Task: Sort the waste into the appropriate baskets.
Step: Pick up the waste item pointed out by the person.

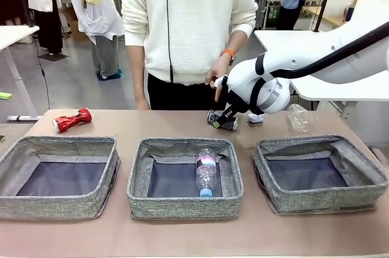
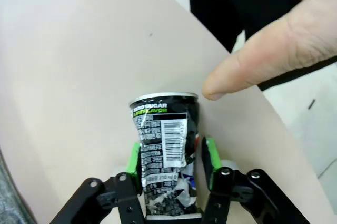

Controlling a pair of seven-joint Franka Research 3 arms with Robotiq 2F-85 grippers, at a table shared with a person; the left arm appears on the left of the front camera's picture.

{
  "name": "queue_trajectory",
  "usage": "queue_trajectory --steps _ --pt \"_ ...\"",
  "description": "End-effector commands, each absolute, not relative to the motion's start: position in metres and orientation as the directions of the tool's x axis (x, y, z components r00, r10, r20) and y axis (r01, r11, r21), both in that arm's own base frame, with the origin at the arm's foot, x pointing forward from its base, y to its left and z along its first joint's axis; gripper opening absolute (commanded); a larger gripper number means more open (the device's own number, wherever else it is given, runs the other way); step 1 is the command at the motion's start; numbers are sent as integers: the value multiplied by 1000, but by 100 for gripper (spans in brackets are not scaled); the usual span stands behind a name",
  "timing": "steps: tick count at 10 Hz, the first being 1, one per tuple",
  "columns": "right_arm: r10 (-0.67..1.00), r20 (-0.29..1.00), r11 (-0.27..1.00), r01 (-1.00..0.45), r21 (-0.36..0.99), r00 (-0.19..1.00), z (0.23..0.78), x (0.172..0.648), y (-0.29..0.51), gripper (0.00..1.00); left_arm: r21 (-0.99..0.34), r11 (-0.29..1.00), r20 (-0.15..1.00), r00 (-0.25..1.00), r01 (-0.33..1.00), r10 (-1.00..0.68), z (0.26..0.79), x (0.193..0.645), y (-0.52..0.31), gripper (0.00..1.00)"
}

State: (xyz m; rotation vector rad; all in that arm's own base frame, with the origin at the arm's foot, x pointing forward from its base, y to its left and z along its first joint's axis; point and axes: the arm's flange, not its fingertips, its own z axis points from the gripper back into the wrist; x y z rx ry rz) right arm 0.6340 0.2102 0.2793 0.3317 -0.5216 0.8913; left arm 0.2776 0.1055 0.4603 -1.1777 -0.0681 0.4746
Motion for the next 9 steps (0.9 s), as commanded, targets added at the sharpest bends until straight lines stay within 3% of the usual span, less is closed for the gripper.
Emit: queue_trajectory --steps 1,7,9 --pt "652 534 602 -796 68 539 275 625 210 0 -909 278 -189 902 -311 389 461 275 104 100" --pt "661 519 593 -802 80 541 276 622 207 0 -909 278 -189 902 -311 389 461 275 104 100" --pt "679 407 641 -764 78 611 322 597 191 0 -909 278 -189 902 -311 389 461 275 104 100"
